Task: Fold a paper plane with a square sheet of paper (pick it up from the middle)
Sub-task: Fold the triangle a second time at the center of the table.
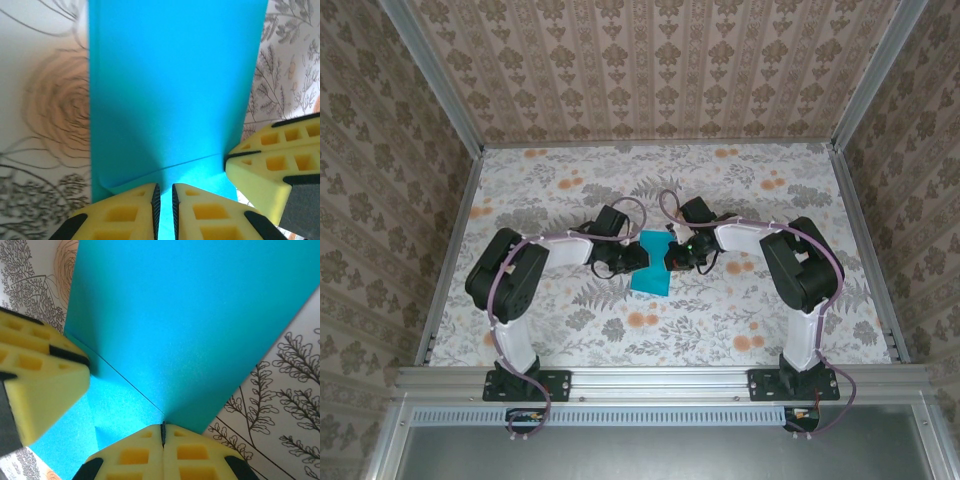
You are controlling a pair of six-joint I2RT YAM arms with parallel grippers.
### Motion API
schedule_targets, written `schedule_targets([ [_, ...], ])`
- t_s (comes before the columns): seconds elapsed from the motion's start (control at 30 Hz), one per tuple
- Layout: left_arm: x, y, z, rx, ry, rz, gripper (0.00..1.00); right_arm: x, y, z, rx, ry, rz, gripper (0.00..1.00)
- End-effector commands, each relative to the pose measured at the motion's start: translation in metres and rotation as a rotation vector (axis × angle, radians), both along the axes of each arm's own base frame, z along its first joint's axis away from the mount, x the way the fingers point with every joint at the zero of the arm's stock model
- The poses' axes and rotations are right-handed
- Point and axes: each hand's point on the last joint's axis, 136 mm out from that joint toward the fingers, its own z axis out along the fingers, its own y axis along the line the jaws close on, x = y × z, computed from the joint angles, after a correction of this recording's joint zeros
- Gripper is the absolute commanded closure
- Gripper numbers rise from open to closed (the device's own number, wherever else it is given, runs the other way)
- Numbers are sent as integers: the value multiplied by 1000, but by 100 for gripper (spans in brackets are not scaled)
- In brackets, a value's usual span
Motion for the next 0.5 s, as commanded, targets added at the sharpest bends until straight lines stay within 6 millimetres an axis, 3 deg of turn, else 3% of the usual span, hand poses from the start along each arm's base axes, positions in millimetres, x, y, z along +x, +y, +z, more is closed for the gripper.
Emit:
schedule_targets([
  [0.0,5,30,-20,96,27,43,82,-22,-65,-59,-334,92,-46,100],
  [0.1,17,36,-13,114,-16,73,82,-21,-66,-59,-335,89,-50,100],
  [0.23,26,24,10,61,-99,71,84,-20,-65,-57,-331,83,-51,100],
  [0.33,25,16,27,14,-149,55,85,-20,-64,-56,-324,83,-52,100],
  [0.47,16,6,32,-33,-145,37,87,-20,-62,-56,-312,86,-56,100],
])
